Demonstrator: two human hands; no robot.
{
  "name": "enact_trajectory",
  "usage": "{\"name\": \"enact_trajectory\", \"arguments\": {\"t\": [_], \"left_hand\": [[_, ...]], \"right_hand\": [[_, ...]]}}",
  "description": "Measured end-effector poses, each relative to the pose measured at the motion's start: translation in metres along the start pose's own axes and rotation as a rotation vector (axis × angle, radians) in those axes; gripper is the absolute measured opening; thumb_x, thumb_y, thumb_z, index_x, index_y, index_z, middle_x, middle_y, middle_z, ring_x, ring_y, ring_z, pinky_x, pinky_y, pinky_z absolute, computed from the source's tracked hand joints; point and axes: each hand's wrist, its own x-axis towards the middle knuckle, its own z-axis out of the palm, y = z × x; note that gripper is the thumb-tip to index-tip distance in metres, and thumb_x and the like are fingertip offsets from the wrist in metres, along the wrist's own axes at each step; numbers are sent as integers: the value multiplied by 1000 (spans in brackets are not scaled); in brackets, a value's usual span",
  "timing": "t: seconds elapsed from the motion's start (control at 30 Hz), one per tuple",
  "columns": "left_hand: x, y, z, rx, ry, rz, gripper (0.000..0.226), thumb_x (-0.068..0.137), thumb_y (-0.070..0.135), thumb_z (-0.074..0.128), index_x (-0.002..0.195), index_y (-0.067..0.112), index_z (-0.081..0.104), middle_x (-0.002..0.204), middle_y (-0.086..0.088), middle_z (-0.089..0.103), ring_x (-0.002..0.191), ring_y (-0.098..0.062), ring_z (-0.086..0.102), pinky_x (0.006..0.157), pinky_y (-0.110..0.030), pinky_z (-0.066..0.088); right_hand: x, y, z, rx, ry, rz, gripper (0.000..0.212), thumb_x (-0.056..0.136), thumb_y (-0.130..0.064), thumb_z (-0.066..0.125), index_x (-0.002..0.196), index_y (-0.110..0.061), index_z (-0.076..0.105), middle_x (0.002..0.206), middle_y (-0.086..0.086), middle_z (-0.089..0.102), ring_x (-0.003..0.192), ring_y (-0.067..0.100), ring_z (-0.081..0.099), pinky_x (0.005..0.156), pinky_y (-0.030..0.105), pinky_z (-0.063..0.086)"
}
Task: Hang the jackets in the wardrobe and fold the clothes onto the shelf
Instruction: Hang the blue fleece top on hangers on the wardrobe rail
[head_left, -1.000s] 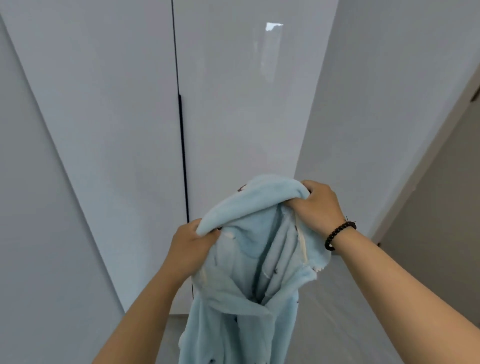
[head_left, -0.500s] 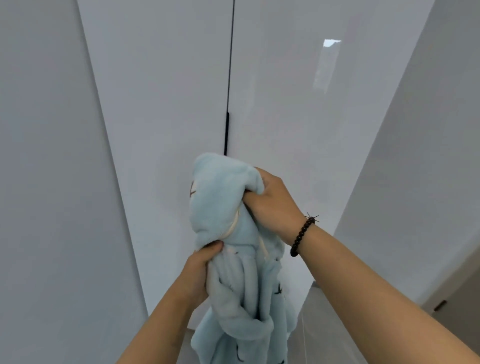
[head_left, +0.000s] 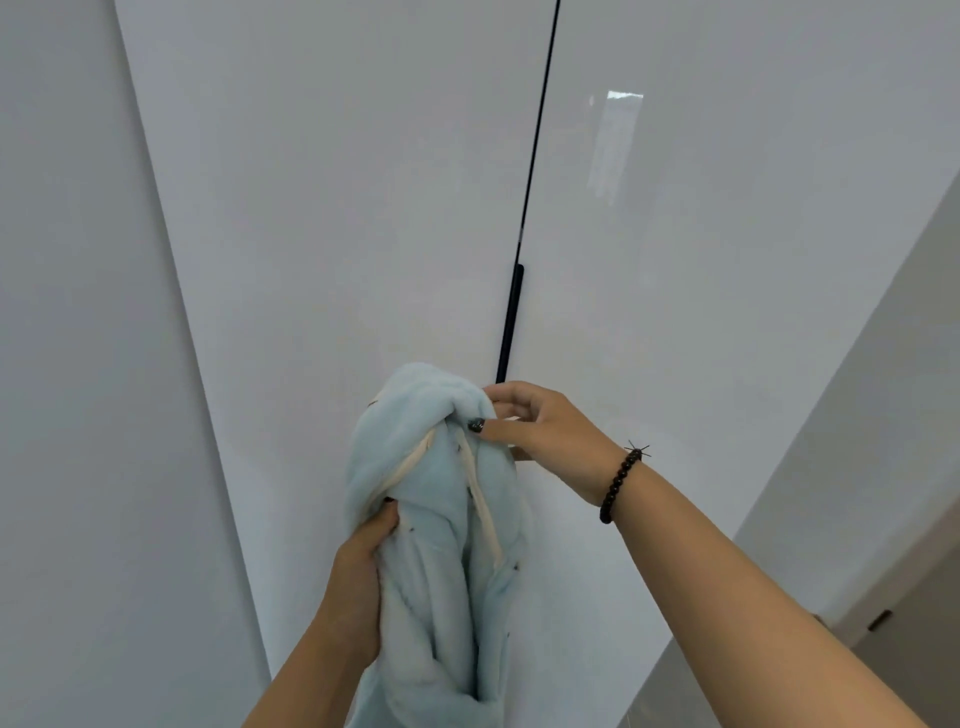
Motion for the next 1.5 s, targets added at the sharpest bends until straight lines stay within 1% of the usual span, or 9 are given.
{"name": "enact_trajectory", "arguments": {"t": [0.1, 0.23, 0.37, 0.6, 0.97, 1.17, 1.27, 1.37, 1.5], "left_hand": [[20, 14, -13, 31, -14, -36, 25, 95, 24, 48, 93, 11, 69, 80, -6, 75, 80, -22, 69, 72, -36, 48], [41, 30, -29, 45, -51, -47, 23, 95, 23, 49, 95, 11, 68, 78, -4, 75, 67, -15, 72, 68, -34, 47], [54, 41, -45, 53, -58, -65, 23, 93, 23, 50, 96, 10, 69, 83, -7, 76, 71, -17, 72, 70, -36, 48], [59, 52, -70, 36, -9, -81, 23, 92, 24, 52, 95, 10, 69, 82, -7, 75, 86, -26, 67, 80, -41, 50], [23, 53, -74, 7, 13, -90, 21, 92, 25, 54, 94, 10, 69, 79, -6, 75, 88, -26, 65, 80, -39, 50], [-8, 40, -60, 19, -20, -106, 27, 91, 31, 57, 103, 10, 69, 92, -11, 74, 94, -29, 65, 84, -40, 50], [-30, 29, -48, 17, -42, -114, 29, 90, 32, 58, 105, 9, 68, 99, -14, 72, 97, -31, 65, 83, -40, 51], [-58, 15, -30, 18, -78, -113, 27, 91, 30, 57, 102, 9, 69, 87, -10, 75, 90, -29, 66, 75, -38, 51], [-100, -6, -12, 35, -95, -138, 28, 90, 32, 58, 103, 10, 69, 88, -10, 75, 92, -29, 66, 78, -40, 51]], "right_hand": [[26, 1, 2, 112, 190, -12, 47, 83, -20, 72, 126, -19, 52, 120, 4, 61, 103, 17, 63, 90, 36, 55], [60, 7, 20, 112, 757, -79, 57, 81, -23, 72, 129, -20, 41, 120, -1, 45, 102, 12, 55, 79, 18, 45], [88, 18, 40, 107, 902, -54, 50, 81, -16, 69, 124, -16, 43, 118, -1, 39, 105, 18, 53, 90, 28, 48], [102, 26, 61, 38, 933, -12, 39, 81, -12, 64, 116, -13, 50, 116, 3, 47, 86, 13, 52, 61, 12, 38], [71, 20, 69, -21, 901, 54, 45, 81, -12, 62, 123, -11, 46, 122, 6, 47, 90, 15, 51, 61, 16, 38], [19, 20, 74, -13, 875, 41, 43, 82, -10, 61, 123, -12, 47, 122, 4, 50, 100, 15, 53, 78, 23, 42], [-14, 22, 74, -13, 846, 8, 36, 84, -10, 61, 117, -17, 48, 120, 2, 51, 102, 12, 52, 82, 21, 41], [-50, 25, 69, -27, 807, -20, 32, 84, -10, 61, 111, -20, 48, 119, 1, 54, 102, 10, 54, 82, 18, 42], [-100, 27, 56, -45, 764, -42, 25, 86, -9, 58, 106, -20, 48, 113, -2, 57, 92, 5, 55, 64, -1, 40]]}}
